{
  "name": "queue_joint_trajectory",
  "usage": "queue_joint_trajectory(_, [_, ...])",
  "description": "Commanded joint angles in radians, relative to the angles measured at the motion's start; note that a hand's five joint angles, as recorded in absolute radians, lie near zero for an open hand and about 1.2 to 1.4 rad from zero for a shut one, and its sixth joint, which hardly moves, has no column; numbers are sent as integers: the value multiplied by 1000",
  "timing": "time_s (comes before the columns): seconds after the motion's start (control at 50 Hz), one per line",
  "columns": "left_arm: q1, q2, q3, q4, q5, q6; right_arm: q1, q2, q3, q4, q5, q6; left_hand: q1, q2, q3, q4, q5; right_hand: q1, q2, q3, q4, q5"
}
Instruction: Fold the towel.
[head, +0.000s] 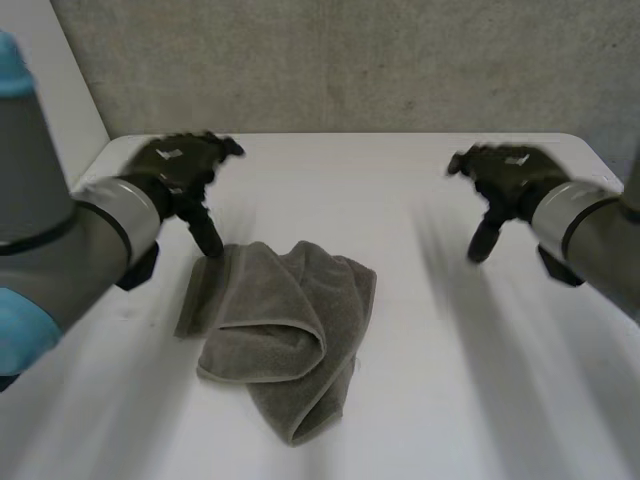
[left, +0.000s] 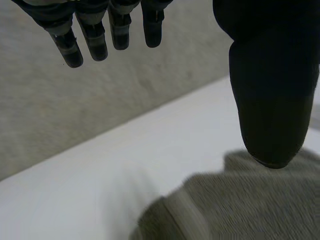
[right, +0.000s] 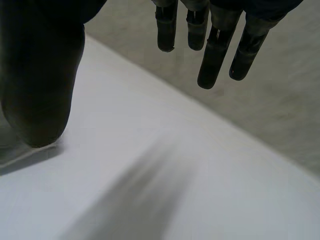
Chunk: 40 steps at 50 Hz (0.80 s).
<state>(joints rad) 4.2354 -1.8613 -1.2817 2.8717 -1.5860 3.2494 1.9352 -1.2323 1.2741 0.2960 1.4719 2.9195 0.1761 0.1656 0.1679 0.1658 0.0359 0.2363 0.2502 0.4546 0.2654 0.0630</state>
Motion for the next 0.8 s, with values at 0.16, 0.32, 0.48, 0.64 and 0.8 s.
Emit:
queue_joint_trajectory(0.16, [-17,-121,-65,79,161,104,116,224,33,-49,-114,227,20,30,28,30,-15,-62,-76,-280,-91,-63])
queue_joint_trajectory(0.32, [-17,-141,-117,195,190,108,174,252,134,-225,-119,227,99,110,107,109,65,-62,-76,-280,-91,-63])
queue_joint_trajectory(0.48, [-19,-179,-123,215,202,110,228,272,154,-301,-116,225,208,218,216,218,173,-62,-76,-280,-91,-63])
queue_joint_trajectory(0.64, [-31,-217,-123,215,201,110,272,310,134,-341,-111,225,310,321,319,321,276,-60,-74,-279,-89,-62])
queue_joint_trajectory(0.8, [-46,-262,-125,216,195,196,286,352,111,-383,-102,227,660,670,668,670,625,404,390,185,374,402])
